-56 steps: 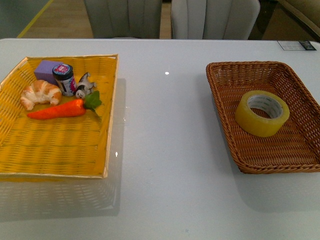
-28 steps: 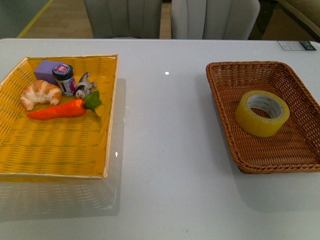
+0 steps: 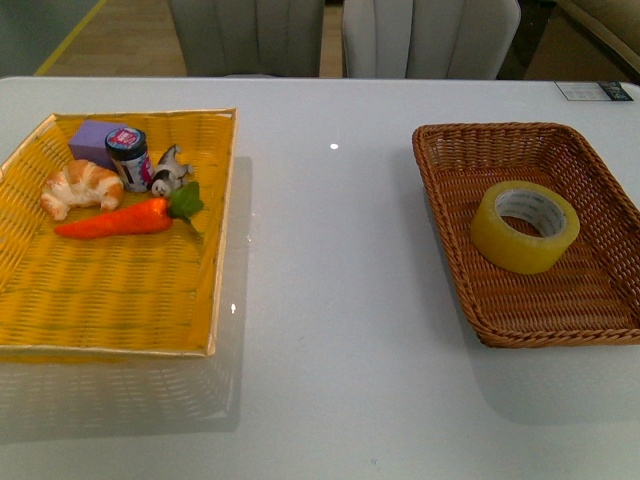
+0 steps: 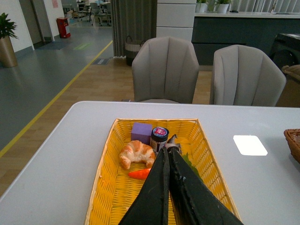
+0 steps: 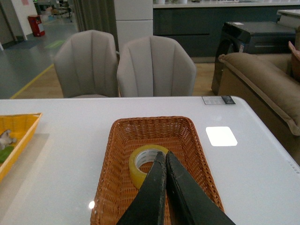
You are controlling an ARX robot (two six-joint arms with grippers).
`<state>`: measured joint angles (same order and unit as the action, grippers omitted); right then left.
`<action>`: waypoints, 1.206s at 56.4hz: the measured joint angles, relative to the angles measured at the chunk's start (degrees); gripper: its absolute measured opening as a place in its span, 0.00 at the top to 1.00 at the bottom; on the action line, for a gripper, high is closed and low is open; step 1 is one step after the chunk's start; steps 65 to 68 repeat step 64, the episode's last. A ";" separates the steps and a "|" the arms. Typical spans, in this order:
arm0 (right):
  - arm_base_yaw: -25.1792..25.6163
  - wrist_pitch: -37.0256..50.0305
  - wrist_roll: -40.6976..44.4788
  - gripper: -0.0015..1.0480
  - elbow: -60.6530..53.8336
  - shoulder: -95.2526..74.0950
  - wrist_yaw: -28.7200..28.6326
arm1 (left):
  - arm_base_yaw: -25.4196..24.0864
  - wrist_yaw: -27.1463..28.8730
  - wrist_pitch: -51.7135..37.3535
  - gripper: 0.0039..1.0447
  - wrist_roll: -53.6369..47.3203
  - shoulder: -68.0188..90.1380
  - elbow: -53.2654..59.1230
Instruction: Move tape to another basket
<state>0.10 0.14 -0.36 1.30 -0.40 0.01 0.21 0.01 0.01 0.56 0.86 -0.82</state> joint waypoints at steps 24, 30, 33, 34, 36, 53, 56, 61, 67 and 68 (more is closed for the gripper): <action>0.00 -0.04 0.09 0.35 0.00 0.07 0.00 | 0.00 0.00 0.00 0.50 0.02 0.00 0.00; 0.00 -0.04 0.09 0.17 0.00 0.07 0.00 | 0.00 0.00 0.00 0.31 0.02 0.00 0.00; 0.00 -0.04 0.09 0.09 0.00 0.07 0.02 | 0.00 0.00 0.00 0.23 0.02 0.00 0.00; 0.00 -0.04 0.07 0.07 0.00 0.07 0.00 | 0.00 0.00 0.00 0.19 0.02 0.00 0.00; 0.00 -0.04 0.09 0.08 0.00 0.07 0.00 | 0.00 0.00 0.00 0.13 0.02 0.00 0.00; 0.00 -0.04 0.09 0.09 0.00 0.07 0.00 | 0.00 0.00 0.00 0.08 -0.09 0.00 0.00; 0.00 -0.04 0.09 0.09 0.00 0.07 0.00 | 0.00 0.00 0.00 0.08 -0.09 0.00 0.00; 0.00 -0.04 0.09 0.09 0.00 0.07 0.00 | 0.00 0.00 0.00 0.08 -0.09 0.00 0.00; 0.00 -0.04 0.09 0.09 0.00 0.07 0.00 | 0.00 0.00 0.00 0.08 -0.09 0.00 0.00; 0.00 -0.04 0.09 0.09 0.00 0.07 0.00 | 0.00 0.00 0.00 0.08 -0.09 0.00 0.00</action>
